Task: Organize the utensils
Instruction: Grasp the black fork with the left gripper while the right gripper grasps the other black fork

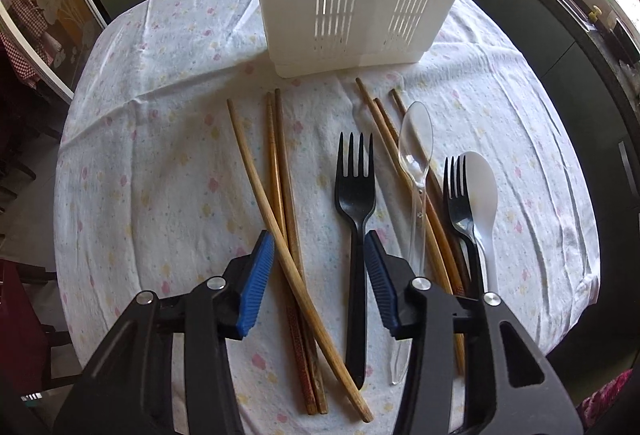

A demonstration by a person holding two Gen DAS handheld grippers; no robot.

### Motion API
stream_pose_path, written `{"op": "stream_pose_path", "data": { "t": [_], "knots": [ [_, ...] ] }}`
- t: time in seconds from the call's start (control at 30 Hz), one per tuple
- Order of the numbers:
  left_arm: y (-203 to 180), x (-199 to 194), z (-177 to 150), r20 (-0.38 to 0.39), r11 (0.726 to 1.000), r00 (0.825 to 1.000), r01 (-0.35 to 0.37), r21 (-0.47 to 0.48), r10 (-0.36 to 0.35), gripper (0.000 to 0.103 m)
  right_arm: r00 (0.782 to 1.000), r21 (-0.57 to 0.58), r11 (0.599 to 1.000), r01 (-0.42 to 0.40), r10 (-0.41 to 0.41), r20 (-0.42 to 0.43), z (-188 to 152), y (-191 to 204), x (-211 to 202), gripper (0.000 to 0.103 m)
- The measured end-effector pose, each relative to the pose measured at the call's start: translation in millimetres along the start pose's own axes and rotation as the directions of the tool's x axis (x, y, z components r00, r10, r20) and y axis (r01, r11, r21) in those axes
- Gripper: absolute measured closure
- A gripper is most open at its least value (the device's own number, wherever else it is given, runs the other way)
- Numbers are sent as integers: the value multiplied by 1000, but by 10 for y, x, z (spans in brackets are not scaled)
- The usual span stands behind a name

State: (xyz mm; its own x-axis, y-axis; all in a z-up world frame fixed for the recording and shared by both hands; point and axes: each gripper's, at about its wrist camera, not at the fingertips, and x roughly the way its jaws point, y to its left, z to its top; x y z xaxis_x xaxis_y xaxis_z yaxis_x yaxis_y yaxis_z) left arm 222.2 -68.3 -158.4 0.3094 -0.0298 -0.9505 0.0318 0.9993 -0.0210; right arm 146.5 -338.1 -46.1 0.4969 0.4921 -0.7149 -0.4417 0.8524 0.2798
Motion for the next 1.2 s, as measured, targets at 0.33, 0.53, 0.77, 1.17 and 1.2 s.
{"op": "stream_pose_path", "data": {
  "t": [0.33, 0.53, 0.77, 1.17, 1.2],
  "knots": [
    [-129, 91, 127, -35, 1000, 999, 5, 30, -4, 77, 1000, -39, 999, 6, -7, -24, 29, 88, 71, 31],
    [-185, -13, 108, -16, 999, 1000, 25, 41, -24, 78, 1000, -41, 999, 1, -2, -25, 41, 103, 83, 31],
    [-288, 99, 95, -53, 997, 999, 3, 77, 1, 83, 999, -55, 998, -4, 3, -32, 45, 141, 95, 31],
    [-76, 155, 134, -57, 999, 998, -4, 47, 6, 94, 951, 35, 985, -168, 172, -257, 254, 155, 681, 32],
    [-19, 142, 120, -54, 999, 999, -3, 46, 5, 94, 945, 47, 986, -158, 165, -282, 277, 140, 790, 39]
  ]
}}
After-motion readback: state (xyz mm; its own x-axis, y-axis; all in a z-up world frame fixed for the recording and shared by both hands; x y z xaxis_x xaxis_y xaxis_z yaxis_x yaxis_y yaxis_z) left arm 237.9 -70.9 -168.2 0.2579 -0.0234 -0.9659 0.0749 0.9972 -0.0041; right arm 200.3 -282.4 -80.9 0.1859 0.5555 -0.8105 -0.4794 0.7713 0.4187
